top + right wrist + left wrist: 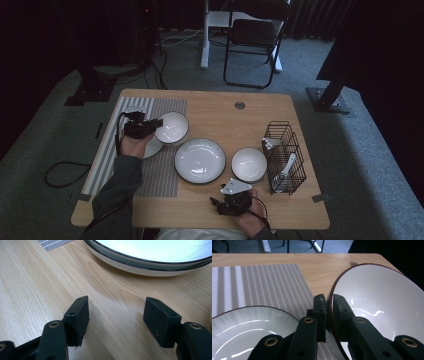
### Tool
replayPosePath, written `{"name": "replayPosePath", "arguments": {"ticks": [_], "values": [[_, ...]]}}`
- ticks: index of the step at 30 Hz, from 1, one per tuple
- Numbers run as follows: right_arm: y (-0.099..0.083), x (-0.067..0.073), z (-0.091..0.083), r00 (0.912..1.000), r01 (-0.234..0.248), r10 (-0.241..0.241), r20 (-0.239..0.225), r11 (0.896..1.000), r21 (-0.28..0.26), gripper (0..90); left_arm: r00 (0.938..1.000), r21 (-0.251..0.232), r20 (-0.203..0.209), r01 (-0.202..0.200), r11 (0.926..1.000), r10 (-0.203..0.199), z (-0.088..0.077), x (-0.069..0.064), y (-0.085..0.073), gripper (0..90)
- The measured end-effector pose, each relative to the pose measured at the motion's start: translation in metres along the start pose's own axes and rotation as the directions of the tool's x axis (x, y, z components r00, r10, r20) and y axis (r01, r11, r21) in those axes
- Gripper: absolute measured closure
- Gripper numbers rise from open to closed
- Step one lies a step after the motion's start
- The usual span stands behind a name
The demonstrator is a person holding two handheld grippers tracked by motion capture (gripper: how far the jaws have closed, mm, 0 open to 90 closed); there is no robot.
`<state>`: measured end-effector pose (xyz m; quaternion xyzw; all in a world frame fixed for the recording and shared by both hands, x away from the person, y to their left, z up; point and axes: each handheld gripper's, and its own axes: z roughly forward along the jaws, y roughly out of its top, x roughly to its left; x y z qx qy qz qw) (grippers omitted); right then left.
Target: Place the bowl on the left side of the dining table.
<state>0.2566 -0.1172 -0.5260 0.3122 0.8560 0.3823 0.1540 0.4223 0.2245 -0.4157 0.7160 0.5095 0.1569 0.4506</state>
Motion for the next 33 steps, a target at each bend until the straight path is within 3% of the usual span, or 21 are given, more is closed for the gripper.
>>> {"name": "replayPosePath", "arguments": {"ticks": [13,19,25,33], "values": [[0.000,0.000,0.000,1.0000,0.000,0.000,0.000,1.000,0.000,36.9,0.9972,-0.007,-0.069,0.027,0.9996,-0.028,-0.009,0.022,-0.005,82.6],[0.000,0.000,0.000,1.0000,0.000,0.000,0.001,1.000,0.000,36.9,0.9929,-0.006,-0.113,0.037,0.9993,-0.038,-0.016,0.036,-0.009,82.6],[0.000,0.000,0.000,1.0000,0.001,-0.001,0.001,1.000,-0.001,36.9,0.9876,-0.007,-0.150,0.046,0.9989,-0.047,-0.020,0.046,-0.012,82.6],[0.000,0.000,0.001,1.0000,0.001,-0.001,0.001,1.000,-0.001,36.9,0.9741,-0.006,-0.217,0.065,0.9978,-0.065,-0.025,0.065,-0.019,82.5]]}}
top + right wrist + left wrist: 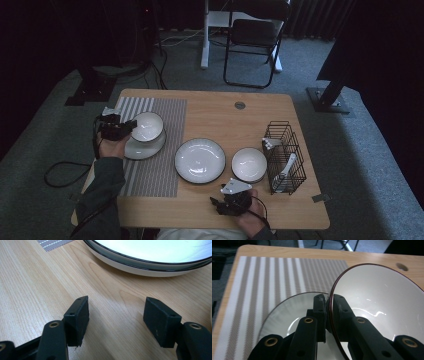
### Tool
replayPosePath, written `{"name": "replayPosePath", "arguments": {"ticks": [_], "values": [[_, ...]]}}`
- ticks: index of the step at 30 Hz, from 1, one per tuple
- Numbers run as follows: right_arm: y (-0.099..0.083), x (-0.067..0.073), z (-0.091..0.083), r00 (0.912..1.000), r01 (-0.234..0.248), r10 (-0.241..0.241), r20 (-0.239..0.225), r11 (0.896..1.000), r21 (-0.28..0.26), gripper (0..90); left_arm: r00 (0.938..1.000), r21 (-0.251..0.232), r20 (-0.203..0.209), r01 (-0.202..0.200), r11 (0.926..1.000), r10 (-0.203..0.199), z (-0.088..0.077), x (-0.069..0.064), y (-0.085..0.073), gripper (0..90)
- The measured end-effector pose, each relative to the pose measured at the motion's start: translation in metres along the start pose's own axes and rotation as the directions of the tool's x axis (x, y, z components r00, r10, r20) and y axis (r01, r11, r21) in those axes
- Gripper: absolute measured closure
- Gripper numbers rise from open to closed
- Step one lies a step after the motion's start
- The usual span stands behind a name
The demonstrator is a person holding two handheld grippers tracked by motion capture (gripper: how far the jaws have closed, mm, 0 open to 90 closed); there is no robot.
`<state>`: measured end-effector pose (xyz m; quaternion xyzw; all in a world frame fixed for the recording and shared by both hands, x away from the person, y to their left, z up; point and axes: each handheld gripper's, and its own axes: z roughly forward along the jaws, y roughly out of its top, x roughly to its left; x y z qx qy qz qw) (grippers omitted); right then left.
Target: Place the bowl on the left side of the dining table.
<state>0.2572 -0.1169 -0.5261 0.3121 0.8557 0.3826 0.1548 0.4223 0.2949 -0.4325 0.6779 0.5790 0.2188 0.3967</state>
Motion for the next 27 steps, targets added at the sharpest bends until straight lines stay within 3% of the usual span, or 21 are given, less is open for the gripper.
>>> {"name": "replayPosePath", "arguments": {"ticks": [10,27], "values": [[0.000,0.000,0.000,1.0000,0.001,-0.001,0.000,1.000,0.000,36.9,0.9976,0.008,-0.066,0.019,0.9998,-0.019,0.005,0.016,-0.005,82.6],[0.000,0.000,0.000,1.0000,0.000,0.000,0.001,1.000,0.000,36.9,0.9915,0.043,-0.115,0.067,0.9968,-0.061,0.027,0.028,-0.020,82.3]]}}
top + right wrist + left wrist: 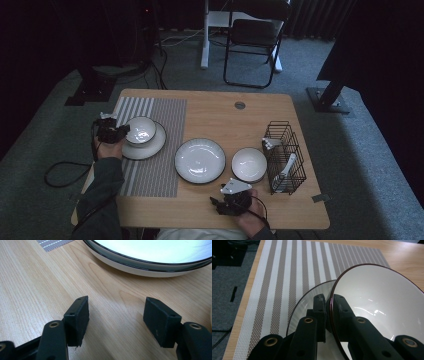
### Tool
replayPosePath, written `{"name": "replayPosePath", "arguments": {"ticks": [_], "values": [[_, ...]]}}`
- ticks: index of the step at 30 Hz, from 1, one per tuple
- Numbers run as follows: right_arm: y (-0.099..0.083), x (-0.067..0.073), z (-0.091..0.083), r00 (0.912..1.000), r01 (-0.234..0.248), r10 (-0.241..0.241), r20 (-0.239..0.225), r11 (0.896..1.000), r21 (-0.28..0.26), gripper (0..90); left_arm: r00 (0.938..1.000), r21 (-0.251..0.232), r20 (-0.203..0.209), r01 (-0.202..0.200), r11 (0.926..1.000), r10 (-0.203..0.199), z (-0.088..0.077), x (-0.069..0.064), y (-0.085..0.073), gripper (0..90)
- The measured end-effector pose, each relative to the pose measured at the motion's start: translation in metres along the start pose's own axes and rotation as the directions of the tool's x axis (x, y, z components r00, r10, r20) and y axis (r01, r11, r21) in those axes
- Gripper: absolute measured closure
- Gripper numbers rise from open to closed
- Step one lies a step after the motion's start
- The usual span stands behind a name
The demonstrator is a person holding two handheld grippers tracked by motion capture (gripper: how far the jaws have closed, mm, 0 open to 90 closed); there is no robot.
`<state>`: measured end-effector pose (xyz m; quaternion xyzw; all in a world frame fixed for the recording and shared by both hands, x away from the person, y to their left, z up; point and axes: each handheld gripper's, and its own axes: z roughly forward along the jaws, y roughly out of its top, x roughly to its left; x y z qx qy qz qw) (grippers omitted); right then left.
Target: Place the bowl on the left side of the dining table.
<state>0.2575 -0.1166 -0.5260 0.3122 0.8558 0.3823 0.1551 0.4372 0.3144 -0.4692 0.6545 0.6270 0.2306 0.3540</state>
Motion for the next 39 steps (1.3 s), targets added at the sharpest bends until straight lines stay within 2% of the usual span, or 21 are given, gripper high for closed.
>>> {"name": "replayPosePath", "arguments": {"ticks": [15,28,33,39], "values": [[0.0001,0.0001,0.0001,1.0000,0.001,-0.001,0.001,1.000,0.000,36.9,0.9997,0.008,0.009,0.024,0.9997,-0.024,0.0012,0.0029,-0.0065,82.5],[0.0001,0.0001,0.0001,1.0000,0.000,0.000,0.000,1.000,0.000,36.9,0.9997,0.020,0.012,0.019,0.9996,-0.019,0.0008,0.0034,-0.0097,82.1],[0.0001,0.0001,0.0001,1.0000,0.001,-0.001,0.001,1.000,0.000,36.9,0.9996,0.004,0.017,0.024,0.9997,-0.024,-0.0009,0.0036,-0.0092,79.9],[0.0001,0.0001,0.0001,1.0000,0.001,-0.001,0.001,1.000,0.000,36.9,1.0000,-0.020,-0.004,0.008,0.9998,-0.008,-0.0077,0.0014,-0.0047,75.0]]}}
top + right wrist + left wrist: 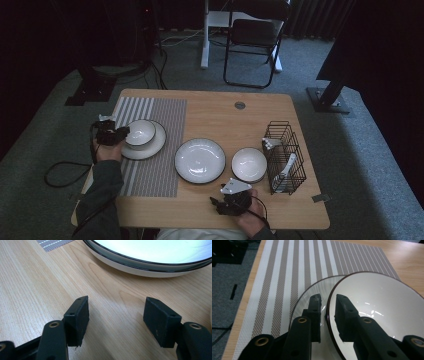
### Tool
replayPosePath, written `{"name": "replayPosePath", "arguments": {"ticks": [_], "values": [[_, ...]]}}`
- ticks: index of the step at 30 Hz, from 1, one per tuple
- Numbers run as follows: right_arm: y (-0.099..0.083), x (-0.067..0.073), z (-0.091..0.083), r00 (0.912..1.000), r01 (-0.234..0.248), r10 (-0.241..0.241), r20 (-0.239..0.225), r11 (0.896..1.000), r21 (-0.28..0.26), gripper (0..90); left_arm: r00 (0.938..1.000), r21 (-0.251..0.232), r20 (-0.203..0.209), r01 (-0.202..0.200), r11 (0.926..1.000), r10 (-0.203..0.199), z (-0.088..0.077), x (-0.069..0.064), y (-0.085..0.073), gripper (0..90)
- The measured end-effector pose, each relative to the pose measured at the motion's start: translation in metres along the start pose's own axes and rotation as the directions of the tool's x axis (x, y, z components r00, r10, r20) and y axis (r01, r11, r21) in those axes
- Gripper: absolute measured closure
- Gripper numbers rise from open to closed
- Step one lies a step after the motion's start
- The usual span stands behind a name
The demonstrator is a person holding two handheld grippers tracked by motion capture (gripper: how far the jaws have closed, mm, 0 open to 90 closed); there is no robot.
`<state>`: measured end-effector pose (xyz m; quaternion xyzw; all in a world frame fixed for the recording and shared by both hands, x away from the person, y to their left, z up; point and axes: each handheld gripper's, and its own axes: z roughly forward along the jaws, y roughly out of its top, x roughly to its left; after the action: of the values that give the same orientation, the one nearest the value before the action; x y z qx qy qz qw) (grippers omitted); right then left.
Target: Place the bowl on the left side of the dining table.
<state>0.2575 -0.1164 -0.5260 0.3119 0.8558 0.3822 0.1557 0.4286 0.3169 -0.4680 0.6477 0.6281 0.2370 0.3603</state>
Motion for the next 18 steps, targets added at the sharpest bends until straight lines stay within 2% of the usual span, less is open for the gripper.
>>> {"name": "replayPosePath", "arguments": {"ticks": [10,18], "values": [[0.000,-0.001,0.000,0.9999,-0.009,0.009,-0.008,1.000,0.003,36.9,0.9988,-0.070,-0.017,-0.046,0.9965,0.045,-0.016,-0.006,0.004,66.3],[0.002,-0.001,0.001,0.9999,-0.008,0.008,-0.011,1.000,0.013,36.9,0.9975,-0.095,-0.017,-0.069,0.9931,0.068,-0.022,-0.008,0.005,62.8]]}}
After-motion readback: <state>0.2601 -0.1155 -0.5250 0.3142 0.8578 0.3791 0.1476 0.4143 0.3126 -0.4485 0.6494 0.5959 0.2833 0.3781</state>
